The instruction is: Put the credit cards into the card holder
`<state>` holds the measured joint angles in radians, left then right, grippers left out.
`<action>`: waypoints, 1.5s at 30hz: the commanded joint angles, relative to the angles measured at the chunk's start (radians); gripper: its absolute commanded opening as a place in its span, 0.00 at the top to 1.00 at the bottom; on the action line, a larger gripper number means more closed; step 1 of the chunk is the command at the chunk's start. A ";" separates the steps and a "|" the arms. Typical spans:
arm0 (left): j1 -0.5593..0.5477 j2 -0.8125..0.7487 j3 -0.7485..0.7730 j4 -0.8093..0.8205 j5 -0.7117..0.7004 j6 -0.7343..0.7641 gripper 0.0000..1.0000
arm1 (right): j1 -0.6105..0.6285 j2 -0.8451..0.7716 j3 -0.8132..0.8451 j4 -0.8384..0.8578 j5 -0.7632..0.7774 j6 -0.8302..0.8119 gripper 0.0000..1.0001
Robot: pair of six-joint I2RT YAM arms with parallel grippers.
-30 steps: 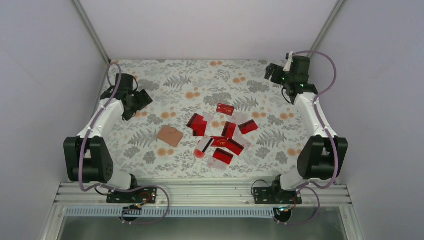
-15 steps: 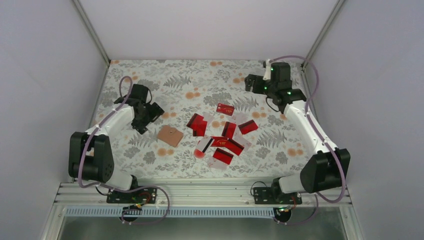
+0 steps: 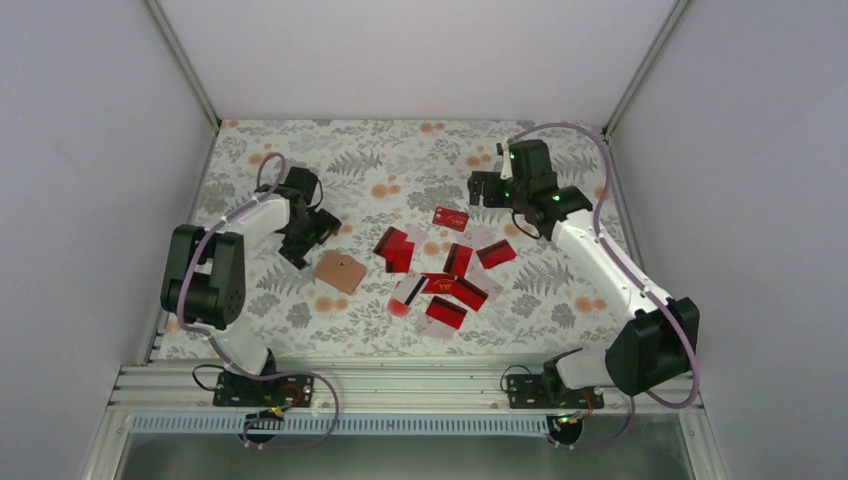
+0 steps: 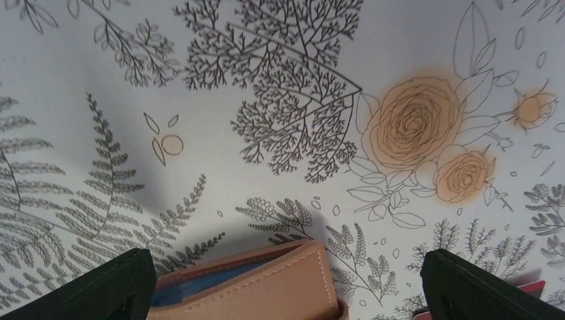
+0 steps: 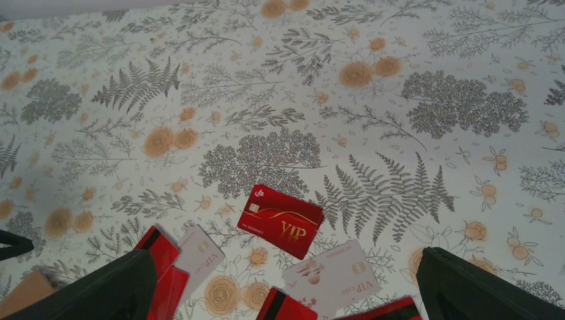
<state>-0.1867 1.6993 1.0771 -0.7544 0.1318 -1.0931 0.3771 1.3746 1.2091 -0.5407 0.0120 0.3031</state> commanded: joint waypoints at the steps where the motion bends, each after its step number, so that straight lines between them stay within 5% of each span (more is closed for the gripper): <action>1: -0.024 0.036 0.052 -0.107 0.000 -0.046 0.00 | 0.024 0.021 0.005 -0.036 0.049 0.026 0.01; 5: -0.029 0.069 0.070 -0.210 0.003 -0.034 0.00 | 0.028 0.045 0.025 -0.048 0.064 0.023 0.01; 15: -0.034 0.062 -0.012 -0.108 0.100 -0.074 0.00 | 0.031 0.117 0.053 -0.046 0.033 0.016 0.01; 39: -0.064 0.184 0.100 -0.119 0.084 -0.049 0.00 | 0.041 0.152 0.064 -0.052 -0.004 -0.024 0.01; 45: -0.074 0.186 0.139 -0.124 0.063 -0.018 0.07 | 0.064 0.142 0.053 -0.033 -0.066 -0.056 0.01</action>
<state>-0.2520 1.8645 1.1870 -0.9047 0.2005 -1.1400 0.4122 1.5177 1.2449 -0.5747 0.0025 0.2825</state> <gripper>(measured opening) 0.946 0.992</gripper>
